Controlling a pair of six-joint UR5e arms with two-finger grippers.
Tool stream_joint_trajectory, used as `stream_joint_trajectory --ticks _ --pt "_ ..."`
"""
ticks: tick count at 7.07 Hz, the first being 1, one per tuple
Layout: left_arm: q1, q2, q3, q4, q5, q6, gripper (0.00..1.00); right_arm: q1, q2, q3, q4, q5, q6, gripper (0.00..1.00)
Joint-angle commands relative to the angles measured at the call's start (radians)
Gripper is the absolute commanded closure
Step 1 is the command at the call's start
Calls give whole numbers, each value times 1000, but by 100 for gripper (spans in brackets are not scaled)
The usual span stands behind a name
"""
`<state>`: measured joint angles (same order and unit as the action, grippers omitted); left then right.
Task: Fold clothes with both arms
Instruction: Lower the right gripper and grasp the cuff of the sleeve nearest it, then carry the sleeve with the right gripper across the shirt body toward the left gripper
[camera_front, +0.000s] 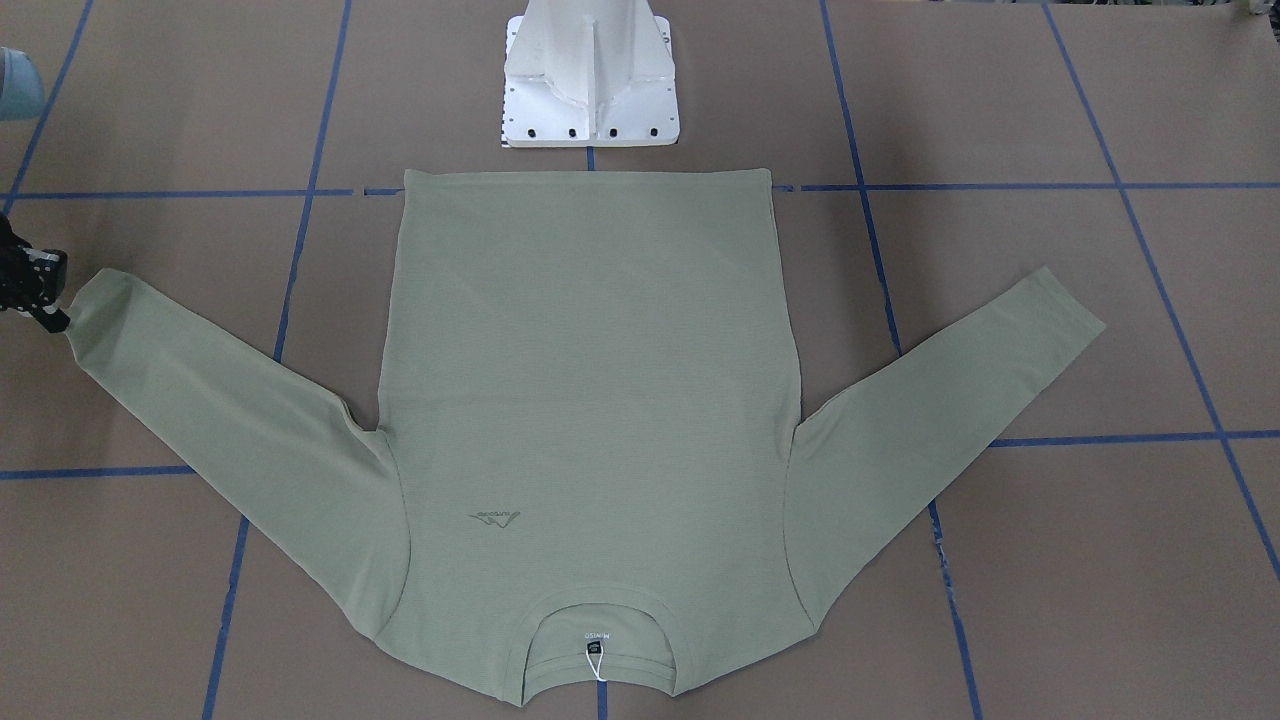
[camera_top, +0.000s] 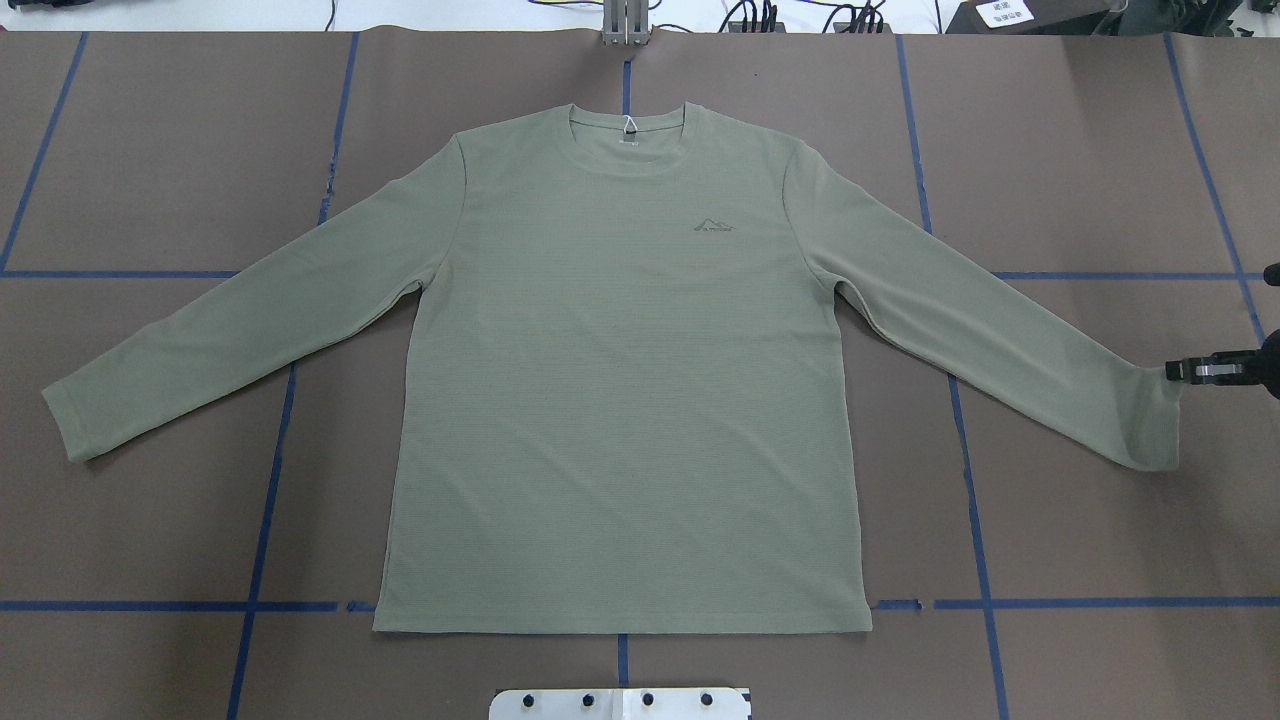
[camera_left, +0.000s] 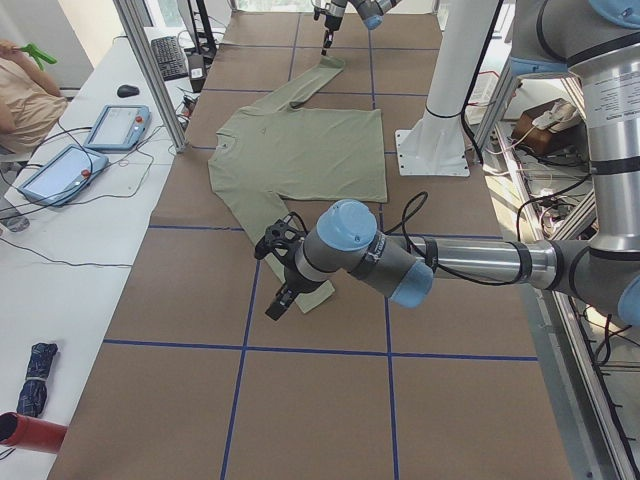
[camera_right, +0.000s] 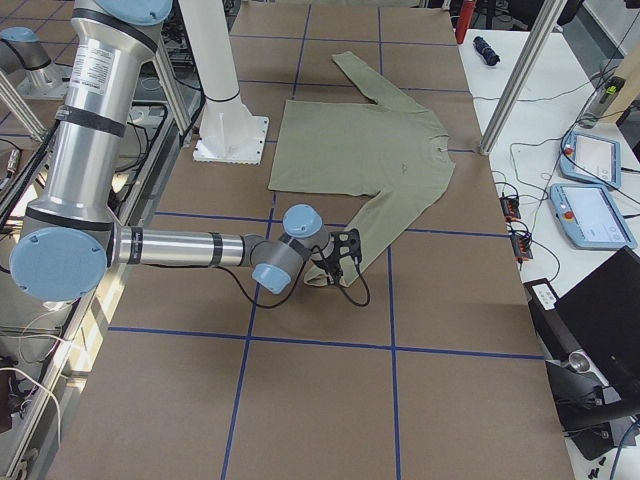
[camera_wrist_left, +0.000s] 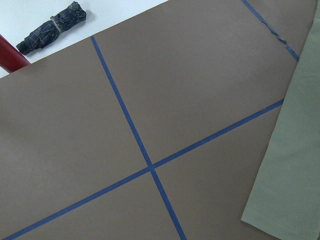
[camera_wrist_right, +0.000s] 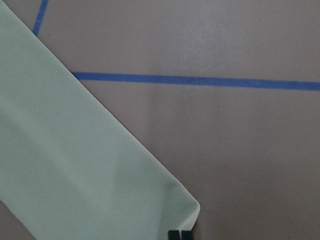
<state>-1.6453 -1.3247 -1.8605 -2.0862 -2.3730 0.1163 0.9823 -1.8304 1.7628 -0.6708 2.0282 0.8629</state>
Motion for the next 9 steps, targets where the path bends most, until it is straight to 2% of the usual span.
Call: stream_joint_trajectory --ticks 1,3,4,5,6,7,9 --pt "1 -1 1 0 0 -1 0 13 110 212 -374 -11 2 100" --pt "1 -2 1 0 0 -6 0 3 413 248 -760 -32 11 100" --pt "1 -2 1 0 0 -6 0 -48 629 235 -987 -63 45 100" --pt "1 -4 1 0 0 -7 0 -77 834 181 -1167 -106 100 100" --pt "1 -5 4 0 0 -7 0 -86 950 126 -1199 -118 126 100" --pt "1 -4 4 0 0 -7 0 -92 1076 30 -1201 -147 163 100" --pt "1 -2 7 2 0 -7 0 -207 1327 -227 -1192 -306 270 100"
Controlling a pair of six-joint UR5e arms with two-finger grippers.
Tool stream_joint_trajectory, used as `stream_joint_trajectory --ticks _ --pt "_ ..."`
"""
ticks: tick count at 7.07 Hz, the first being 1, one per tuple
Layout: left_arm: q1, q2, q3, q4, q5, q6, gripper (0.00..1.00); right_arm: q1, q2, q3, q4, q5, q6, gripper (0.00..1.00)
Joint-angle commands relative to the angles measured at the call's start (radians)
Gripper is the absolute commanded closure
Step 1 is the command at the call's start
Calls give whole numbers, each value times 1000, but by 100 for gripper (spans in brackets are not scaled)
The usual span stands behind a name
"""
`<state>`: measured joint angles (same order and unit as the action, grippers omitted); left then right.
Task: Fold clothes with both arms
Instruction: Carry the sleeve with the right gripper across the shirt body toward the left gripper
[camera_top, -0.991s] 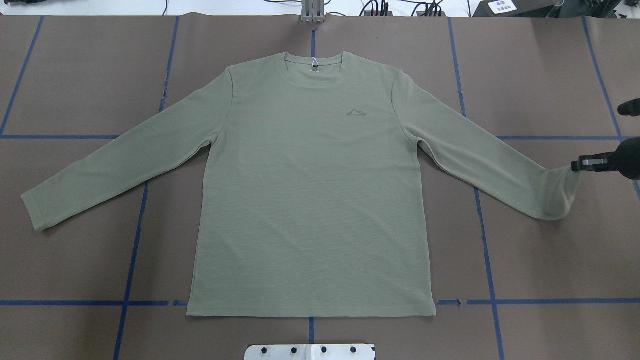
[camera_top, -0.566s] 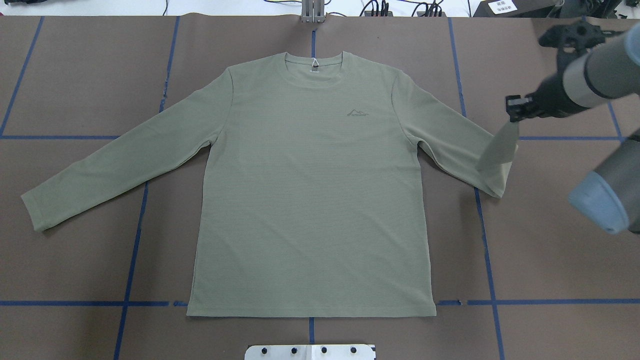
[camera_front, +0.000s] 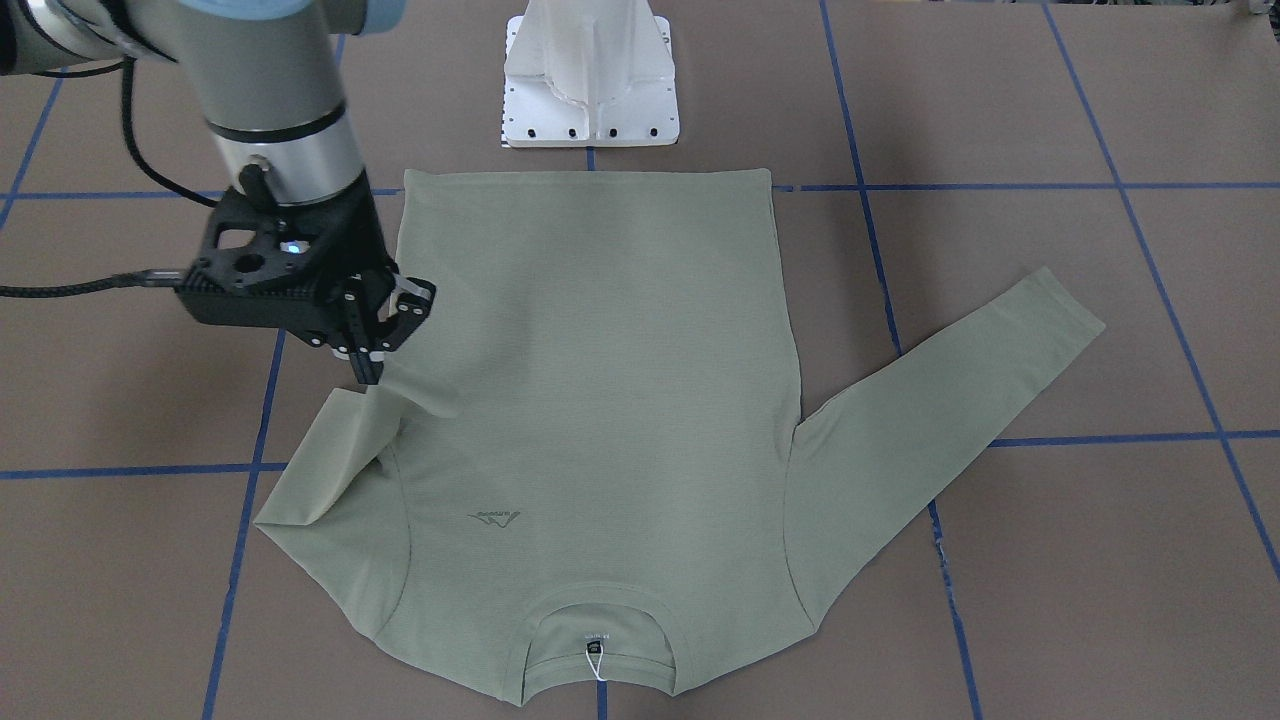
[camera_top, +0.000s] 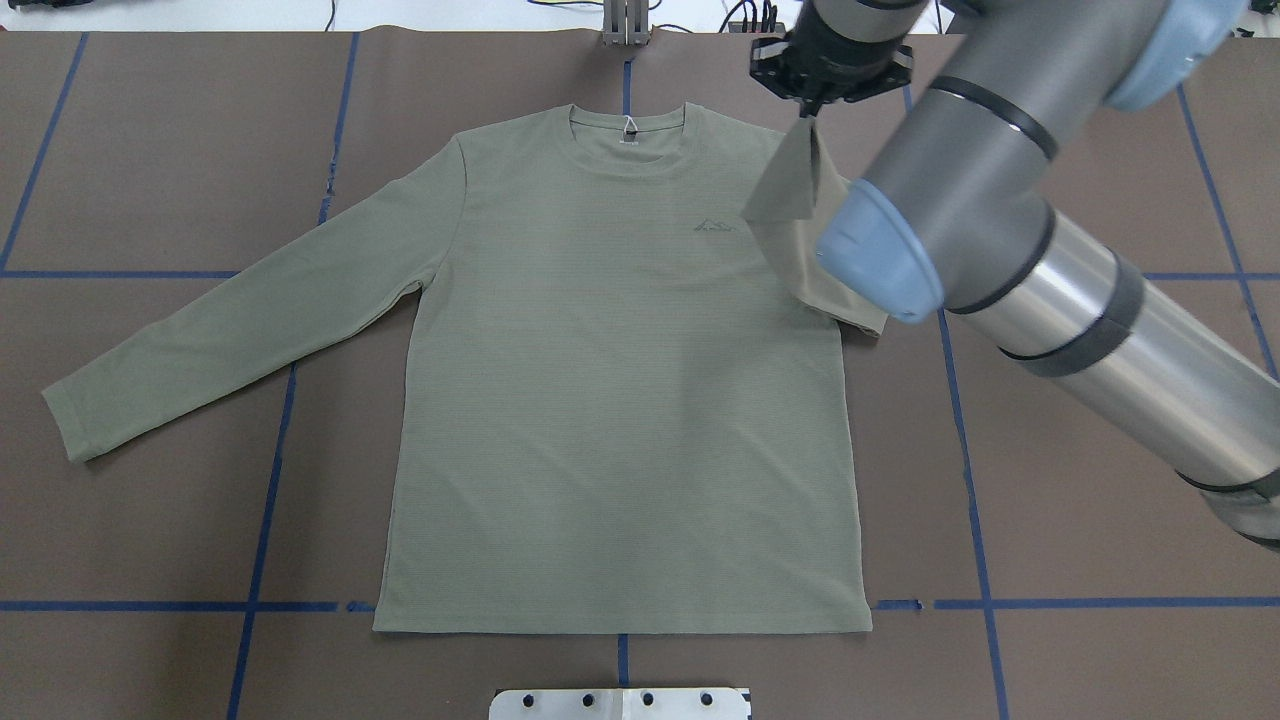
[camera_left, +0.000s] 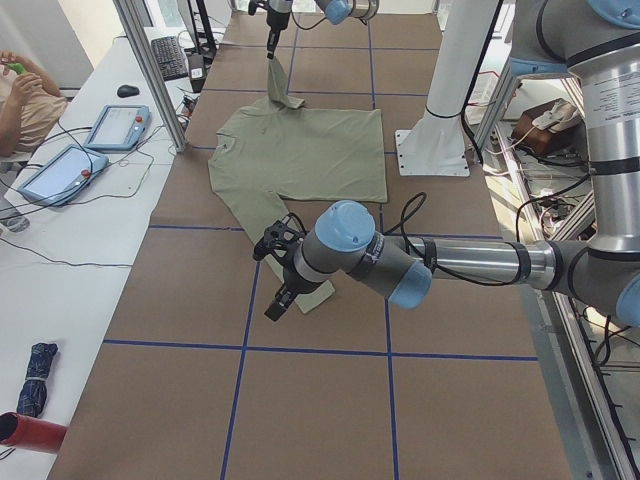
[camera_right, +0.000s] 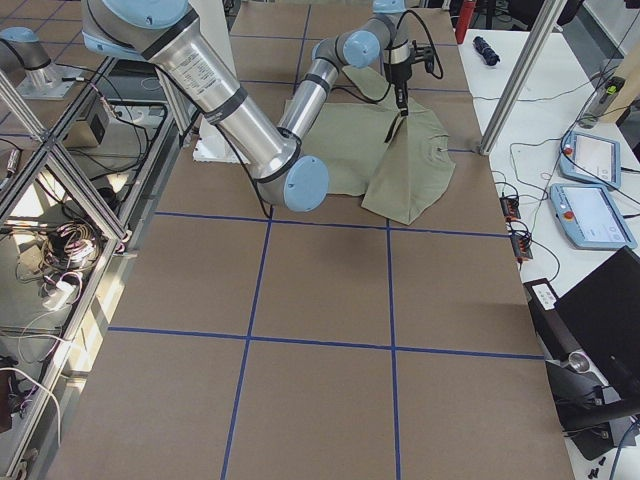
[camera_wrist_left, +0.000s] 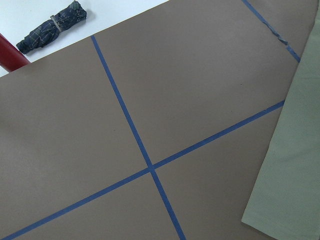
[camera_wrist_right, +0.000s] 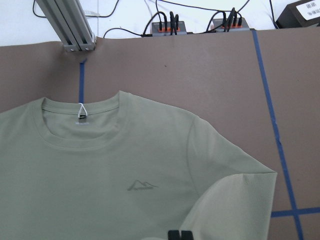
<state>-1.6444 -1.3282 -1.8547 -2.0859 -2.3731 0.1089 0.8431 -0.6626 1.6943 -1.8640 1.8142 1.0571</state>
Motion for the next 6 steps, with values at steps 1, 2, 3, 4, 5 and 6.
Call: stream_joint_trajectory --ticks 1,2,3,4,5,6 --pt "0 3 2 1 0 0 0 -132 270 -282 6 -167 118 100" --pt "0 3 8 1 -2 1 0 -212 300 -353 63 -279 157 100" --pt "0 3 15 1 0 5 0 -269 311 -430 160 -386 167 100" --pt "0 3 20 0 -2 5 0 -298 364 -520 201 -424 175 100" --pt "-2 3 19 0 -2 5 0 -330 433 -592 206 -468 234 100" --pt "-2 3 19 0 -2 5 0 -355 455 -617 206 -495 260 100"
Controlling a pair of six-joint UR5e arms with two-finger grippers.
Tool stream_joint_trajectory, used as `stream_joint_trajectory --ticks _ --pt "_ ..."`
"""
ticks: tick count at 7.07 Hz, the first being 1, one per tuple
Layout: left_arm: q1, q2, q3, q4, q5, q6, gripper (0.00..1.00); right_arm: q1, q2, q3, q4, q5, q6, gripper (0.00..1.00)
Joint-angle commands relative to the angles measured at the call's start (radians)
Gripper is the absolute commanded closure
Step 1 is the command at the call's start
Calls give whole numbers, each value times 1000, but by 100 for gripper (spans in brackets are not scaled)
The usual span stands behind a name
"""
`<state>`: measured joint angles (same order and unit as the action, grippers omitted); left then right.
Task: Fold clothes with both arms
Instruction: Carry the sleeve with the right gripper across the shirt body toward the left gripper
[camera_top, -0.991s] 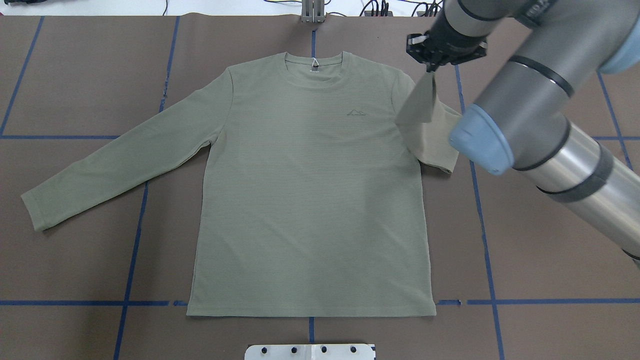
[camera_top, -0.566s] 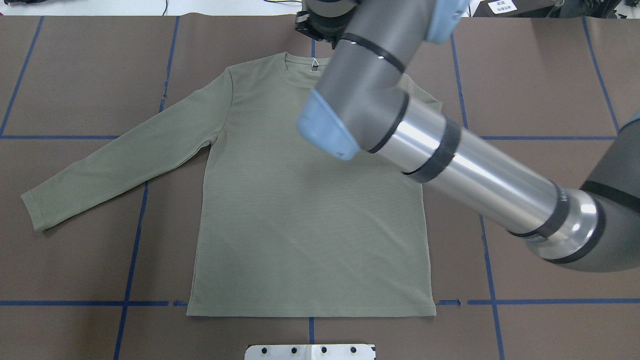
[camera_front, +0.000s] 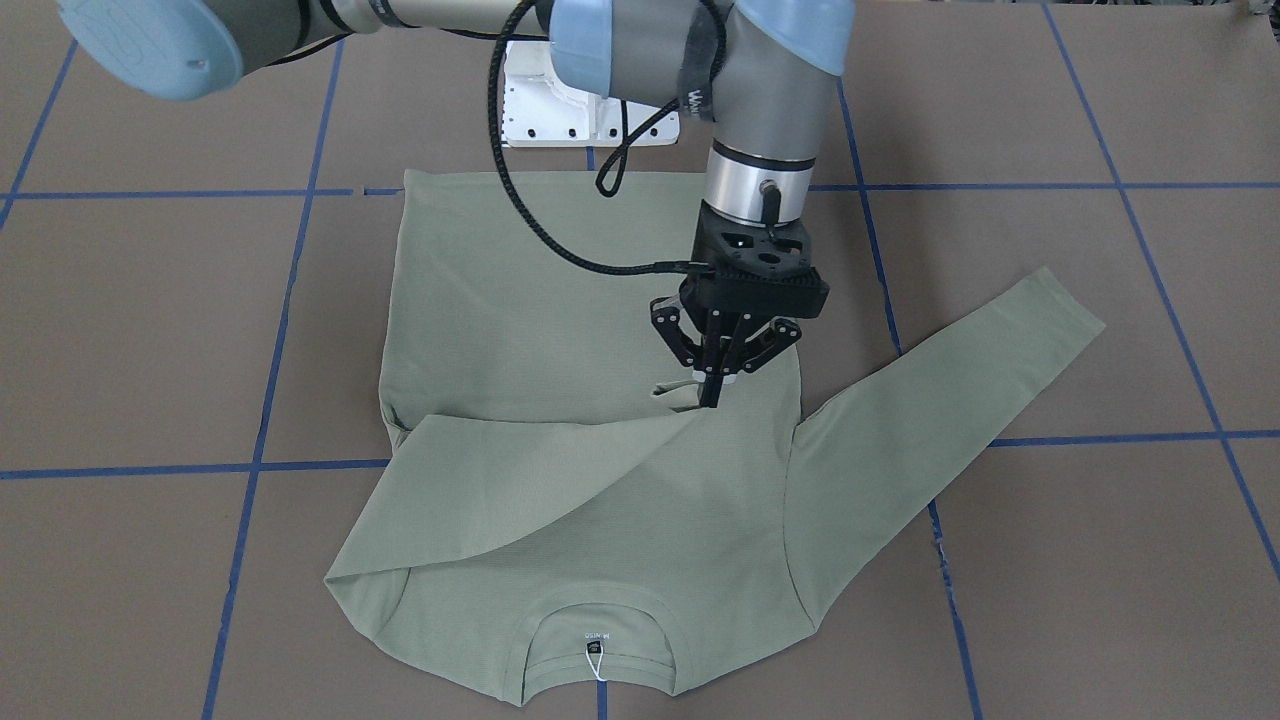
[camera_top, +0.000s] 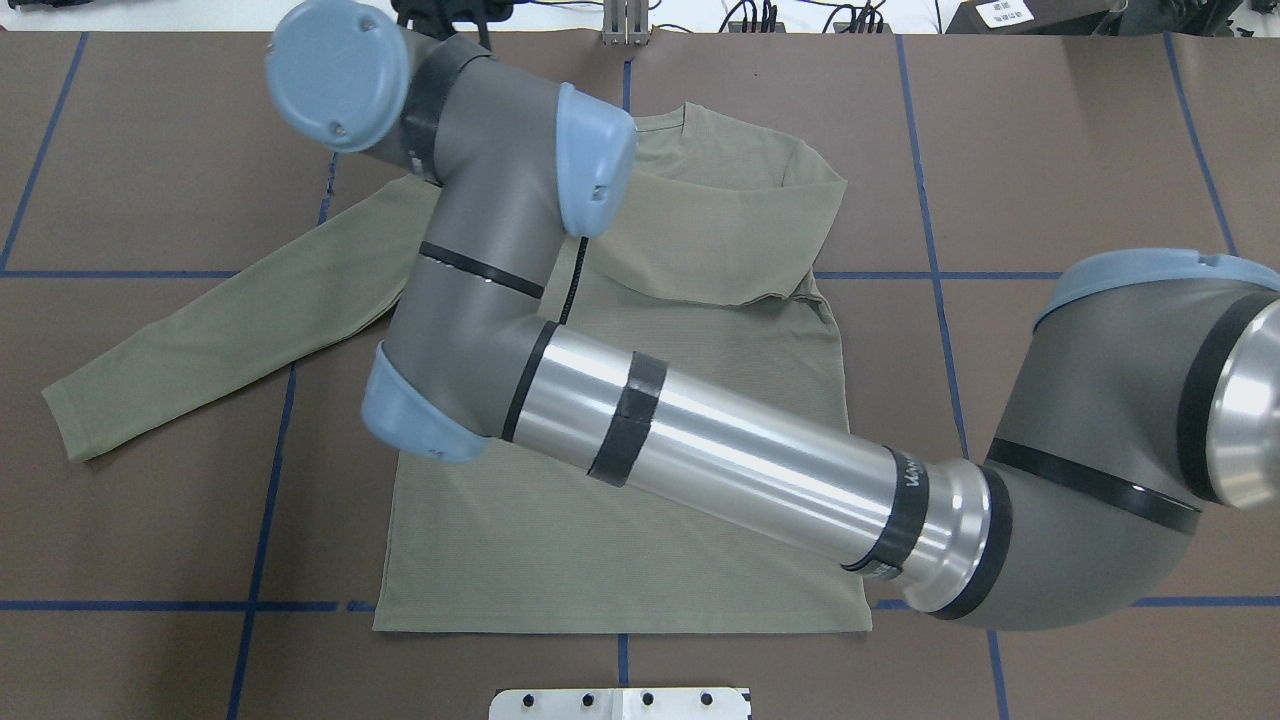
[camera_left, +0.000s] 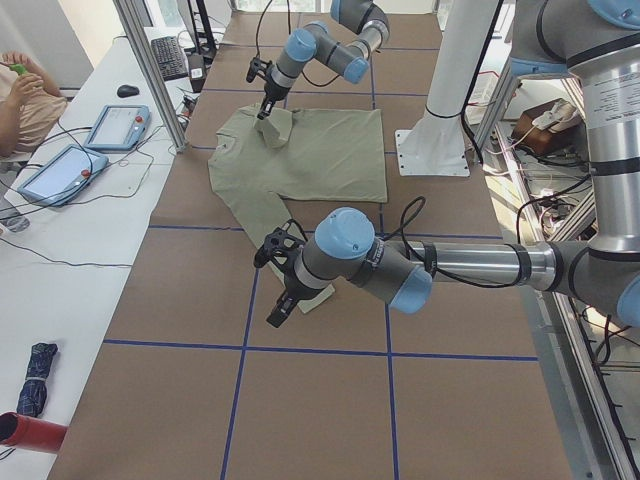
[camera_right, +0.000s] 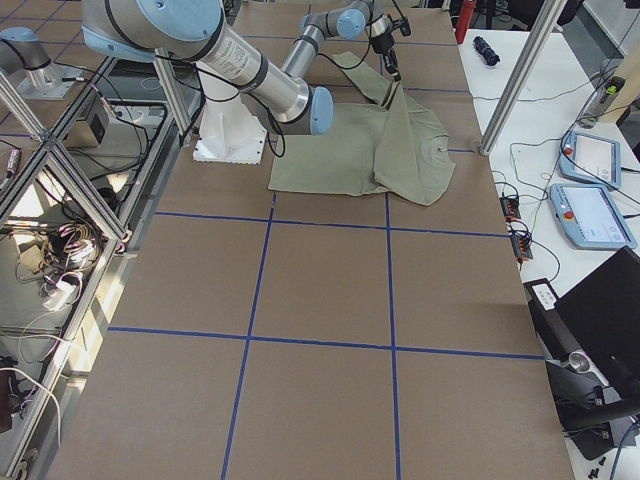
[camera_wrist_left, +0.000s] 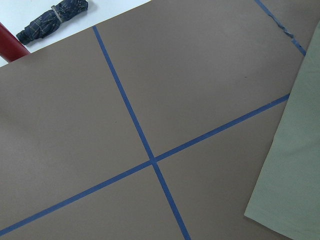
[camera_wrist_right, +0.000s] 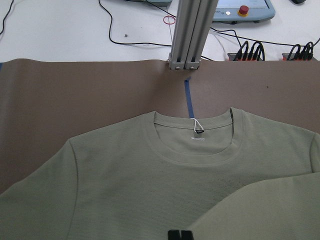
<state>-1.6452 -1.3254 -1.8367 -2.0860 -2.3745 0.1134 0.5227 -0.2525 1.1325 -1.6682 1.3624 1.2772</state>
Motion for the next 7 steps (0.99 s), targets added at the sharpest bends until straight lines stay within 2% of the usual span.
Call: stream_joint_trajectory --ticks 1,3,4,5,7 --pt "1 0 2 0 0 0 0 -39 67 -60 11 -46 40 100" --pt "1 0 2 0 0 0 0 -53 73 -117 86 -58 72 100" --pt "1 0 2 0 1 0 0 -59 73 -129 94 -69 105 83" --pt "1 0 4 0 1 0 0 -64 75 -137 100 -74 129 30" --pt "1 0 2 0 1 0 0 -58 79 -145 113 -74 159 19"
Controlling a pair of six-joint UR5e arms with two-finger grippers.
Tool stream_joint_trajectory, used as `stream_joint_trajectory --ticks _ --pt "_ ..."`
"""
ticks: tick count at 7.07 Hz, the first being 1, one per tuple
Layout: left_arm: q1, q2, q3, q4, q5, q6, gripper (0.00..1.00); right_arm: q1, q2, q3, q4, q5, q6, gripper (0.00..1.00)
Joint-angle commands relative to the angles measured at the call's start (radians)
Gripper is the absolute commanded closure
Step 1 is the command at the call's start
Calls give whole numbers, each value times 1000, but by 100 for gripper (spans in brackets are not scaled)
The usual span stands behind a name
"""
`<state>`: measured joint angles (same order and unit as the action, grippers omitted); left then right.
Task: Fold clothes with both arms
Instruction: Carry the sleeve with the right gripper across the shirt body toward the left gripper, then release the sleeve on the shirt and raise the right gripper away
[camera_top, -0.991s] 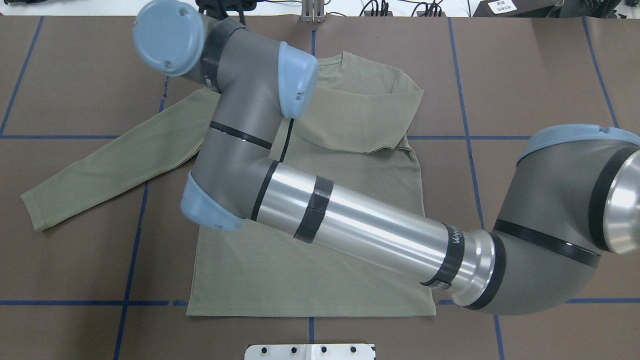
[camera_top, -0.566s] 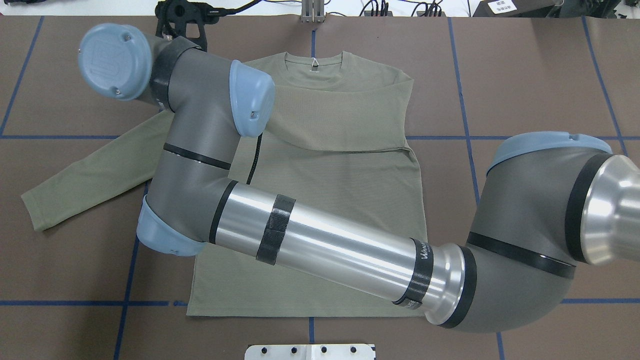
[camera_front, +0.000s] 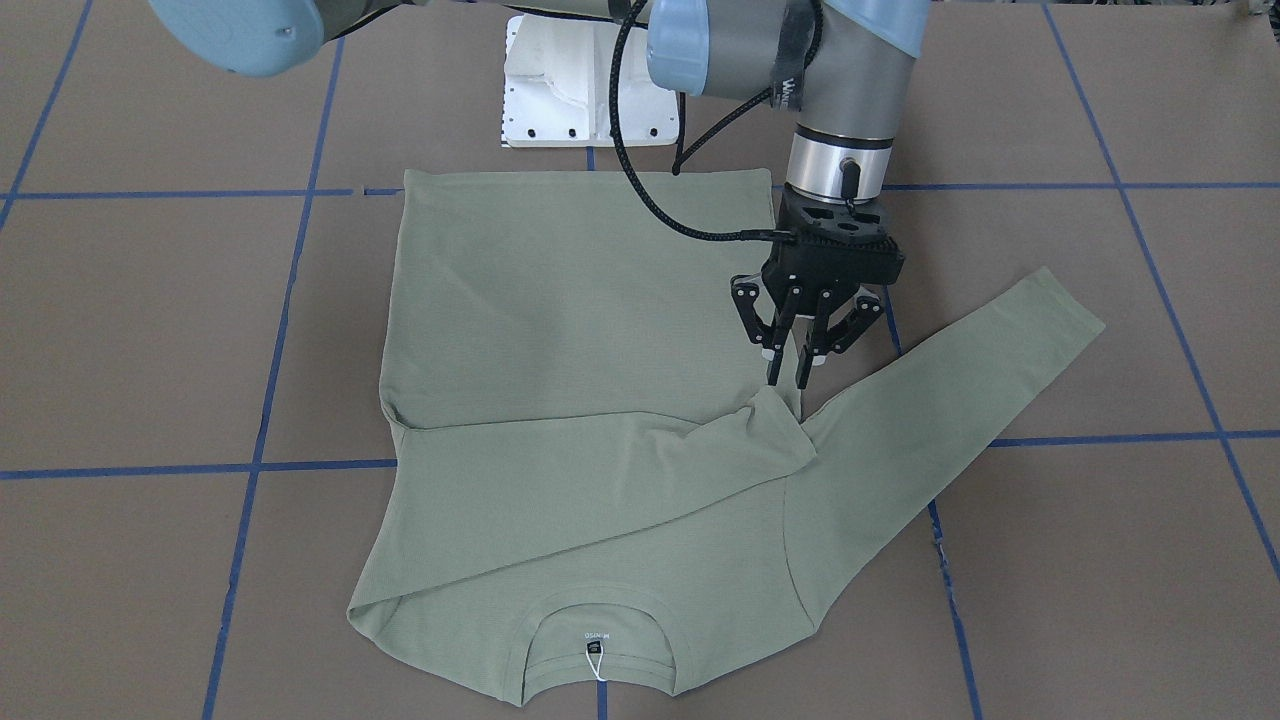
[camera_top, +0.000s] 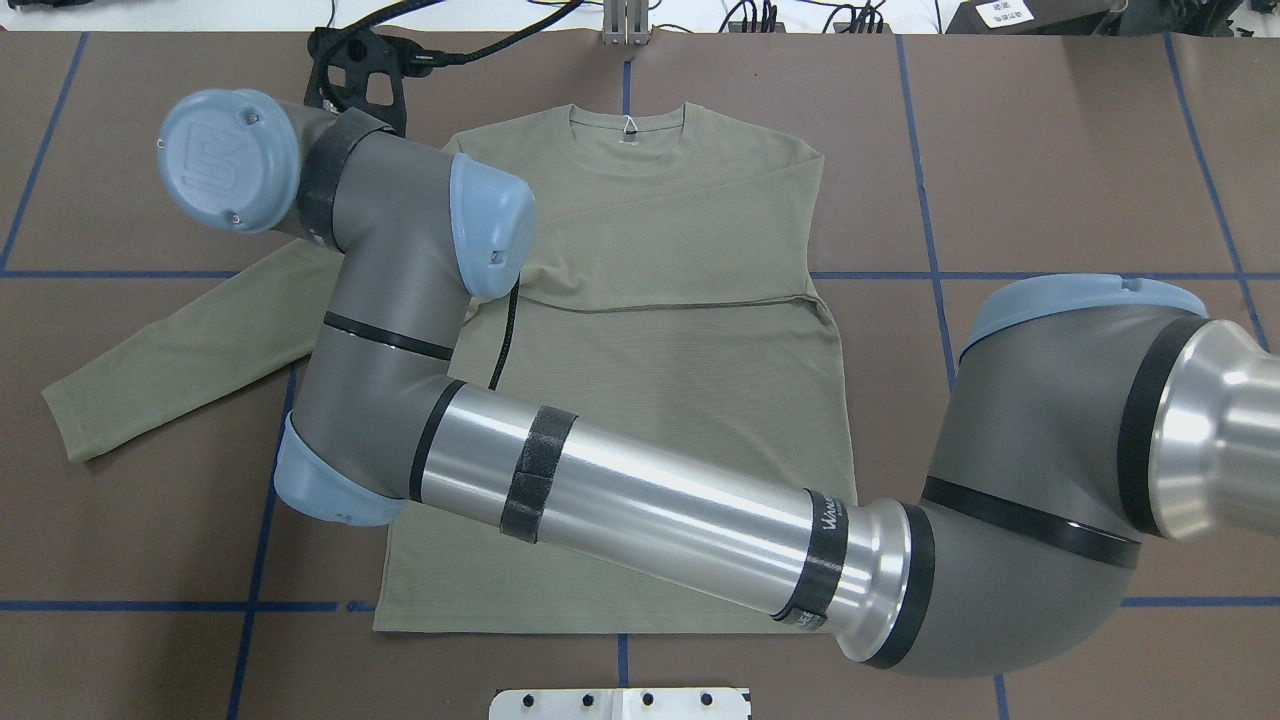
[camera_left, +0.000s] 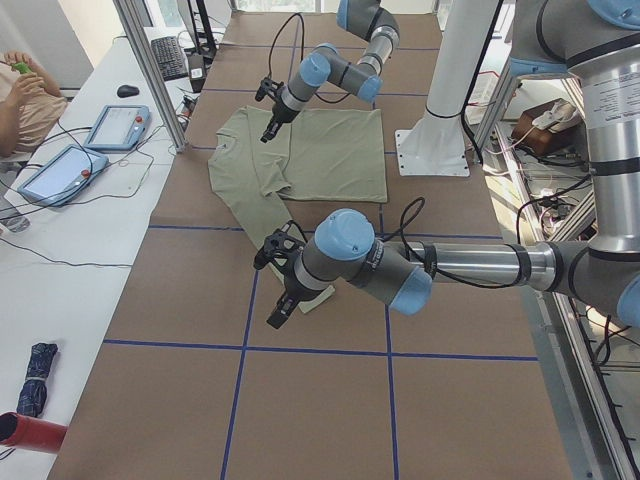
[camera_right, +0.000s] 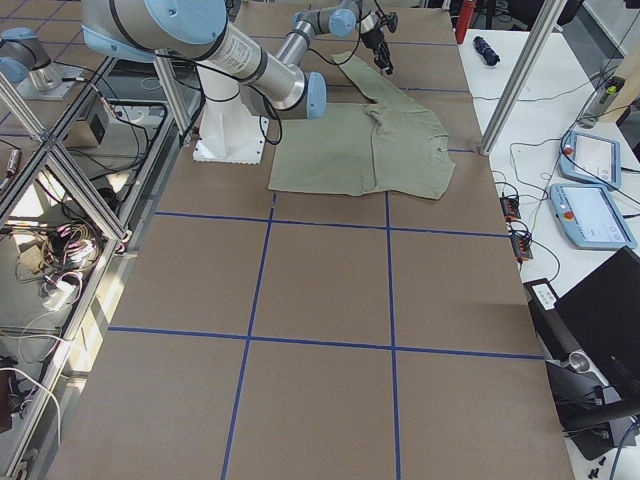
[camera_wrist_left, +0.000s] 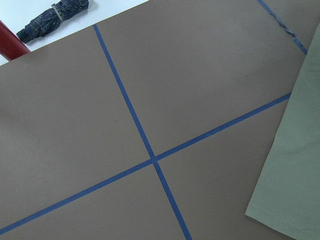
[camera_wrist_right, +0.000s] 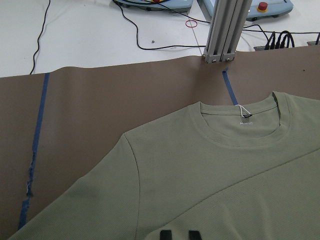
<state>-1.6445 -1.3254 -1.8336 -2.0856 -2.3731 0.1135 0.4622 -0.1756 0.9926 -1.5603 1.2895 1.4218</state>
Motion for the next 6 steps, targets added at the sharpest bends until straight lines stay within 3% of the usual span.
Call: stream_joint_trajectory --ticks 1,2,4,5,6 --pt "2 -14 -18 -4 0 0 0 22 7 -5 8 7 17 3" --pt "3 -75 -13 -98 2 -8 0 64 7 -2 5 98 16 1" --pt "14 -112 -7 -152 -1 -106 0 218 -13 14 -30 403 -91 0" --pt "47 -103 -15 -230 -12 -95 0 290 -72 79 -76 494 -201 0" --pt "155 -69 -10 -275 -91 -125 0 373 -217 238 -89 611 -331 0"
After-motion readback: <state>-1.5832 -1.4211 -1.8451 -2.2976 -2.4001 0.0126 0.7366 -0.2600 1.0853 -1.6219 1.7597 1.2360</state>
